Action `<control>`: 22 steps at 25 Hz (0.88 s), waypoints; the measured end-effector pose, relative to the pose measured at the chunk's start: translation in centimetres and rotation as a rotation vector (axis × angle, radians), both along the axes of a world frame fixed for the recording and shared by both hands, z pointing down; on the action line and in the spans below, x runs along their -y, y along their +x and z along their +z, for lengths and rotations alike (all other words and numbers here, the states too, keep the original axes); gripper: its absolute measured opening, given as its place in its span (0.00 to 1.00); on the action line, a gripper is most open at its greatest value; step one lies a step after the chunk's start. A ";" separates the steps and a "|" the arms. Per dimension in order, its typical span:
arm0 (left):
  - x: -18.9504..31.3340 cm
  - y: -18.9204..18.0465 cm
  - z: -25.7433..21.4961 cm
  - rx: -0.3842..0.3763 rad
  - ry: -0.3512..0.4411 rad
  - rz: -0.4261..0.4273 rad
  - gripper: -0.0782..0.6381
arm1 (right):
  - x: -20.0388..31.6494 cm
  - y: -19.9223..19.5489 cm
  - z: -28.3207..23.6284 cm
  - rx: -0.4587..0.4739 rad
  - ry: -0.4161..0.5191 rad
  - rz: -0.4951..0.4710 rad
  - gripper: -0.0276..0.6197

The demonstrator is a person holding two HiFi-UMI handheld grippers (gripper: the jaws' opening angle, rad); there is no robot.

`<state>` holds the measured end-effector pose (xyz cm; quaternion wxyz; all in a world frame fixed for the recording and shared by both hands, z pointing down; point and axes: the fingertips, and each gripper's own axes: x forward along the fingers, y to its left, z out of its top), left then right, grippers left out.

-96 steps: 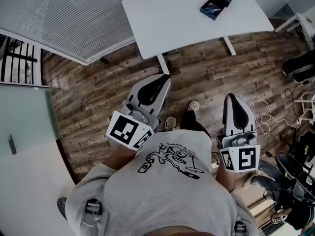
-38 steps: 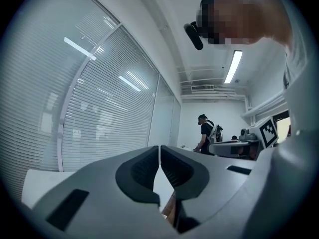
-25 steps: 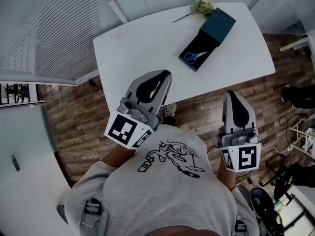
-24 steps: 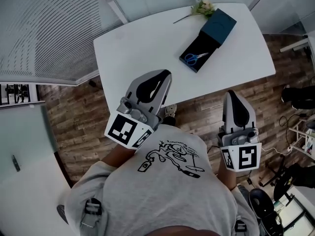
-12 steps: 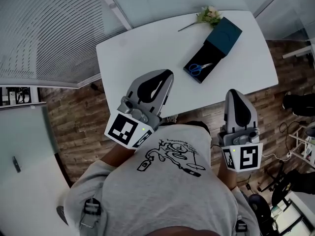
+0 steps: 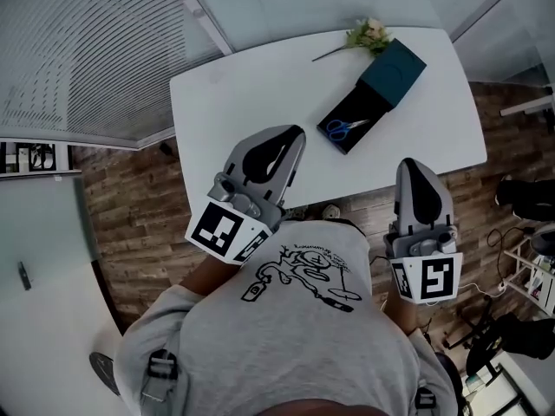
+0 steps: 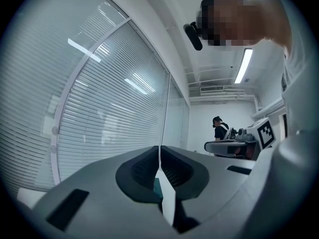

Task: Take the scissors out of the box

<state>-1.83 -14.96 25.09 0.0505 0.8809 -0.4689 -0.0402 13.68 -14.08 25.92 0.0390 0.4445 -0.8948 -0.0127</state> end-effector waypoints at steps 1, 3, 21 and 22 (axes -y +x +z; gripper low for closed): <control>0.2 0.3 -0.1 -0.003 0.000 -0.004 0.15 | 0.3 0.4 -0.3 -0.004 0.006 -0.003 0.05; 0.7 0.9 -0.3 -0.002 -0.001 -0.008 0.15 | 0.8 1.1 -0.7 -0.007 0.013 -0.004 0.05; 1.7 2.8 0.5 -0.002 -0.022 -0.025 0.15 | 1.8 2.6 0.0 -0.030 0.003 -0.032 0.05; 1.7 2.7 0.7 -0.003 -0.029 -0.025 0.15 | 1.8 2.5 0.2 -0.034 -0.004 -0.032 0.05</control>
